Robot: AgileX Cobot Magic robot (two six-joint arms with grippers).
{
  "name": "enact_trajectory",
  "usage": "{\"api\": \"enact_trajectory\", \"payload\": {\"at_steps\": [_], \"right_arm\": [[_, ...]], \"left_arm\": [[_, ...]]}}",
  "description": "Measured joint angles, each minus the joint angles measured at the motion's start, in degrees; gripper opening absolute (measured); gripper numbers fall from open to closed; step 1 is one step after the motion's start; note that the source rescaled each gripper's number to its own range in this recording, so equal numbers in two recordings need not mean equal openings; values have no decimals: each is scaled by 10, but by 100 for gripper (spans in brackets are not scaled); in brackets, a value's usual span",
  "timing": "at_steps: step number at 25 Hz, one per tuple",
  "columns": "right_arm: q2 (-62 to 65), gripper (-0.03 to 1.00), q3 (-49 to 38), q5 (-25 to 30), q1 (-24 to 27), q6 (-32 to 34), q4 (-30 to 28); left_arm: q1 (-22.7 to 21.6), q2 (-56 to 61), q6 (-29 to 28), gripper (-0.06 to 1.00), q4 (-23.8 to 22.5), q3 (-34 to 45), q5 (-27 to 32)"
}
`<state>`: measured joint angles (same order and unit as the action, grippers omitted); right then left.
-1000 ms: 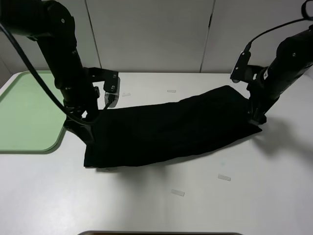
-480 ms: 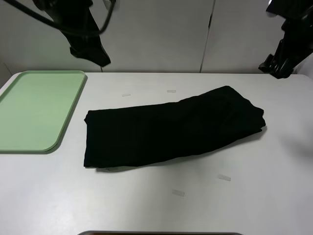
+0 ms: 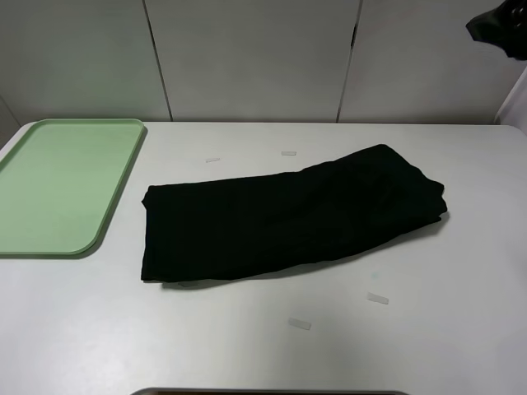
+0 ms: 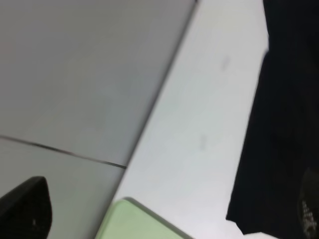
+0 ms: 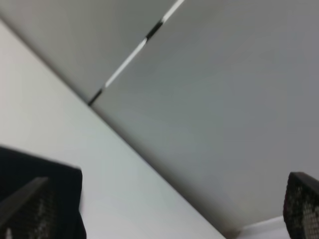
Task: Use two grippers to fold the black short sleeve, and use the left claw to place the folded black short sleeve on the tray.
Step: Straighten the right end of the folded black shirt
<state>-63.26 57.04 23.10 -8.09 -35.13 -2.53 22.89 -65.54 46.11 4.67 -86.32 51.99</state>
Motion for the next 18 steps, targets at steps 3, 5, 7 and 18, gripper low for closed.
{"api": "enact_trajectory", "payload": {"at_steps": [3,5,7,18], "right_arm": [[22,100,0,-4,0,0,15],[32,100,0,-5,0,0,25],[39,100,0,-5,0,0,33],[44,100,0,-4,0,2,50]], "left_arm": [[0,85,-31,100,-16,0,16],[0,133,-69,100,-35,0,27],[0,175,-114,100,-59,-1,35],[0,416,-195,100,-73,169,-69]]}}
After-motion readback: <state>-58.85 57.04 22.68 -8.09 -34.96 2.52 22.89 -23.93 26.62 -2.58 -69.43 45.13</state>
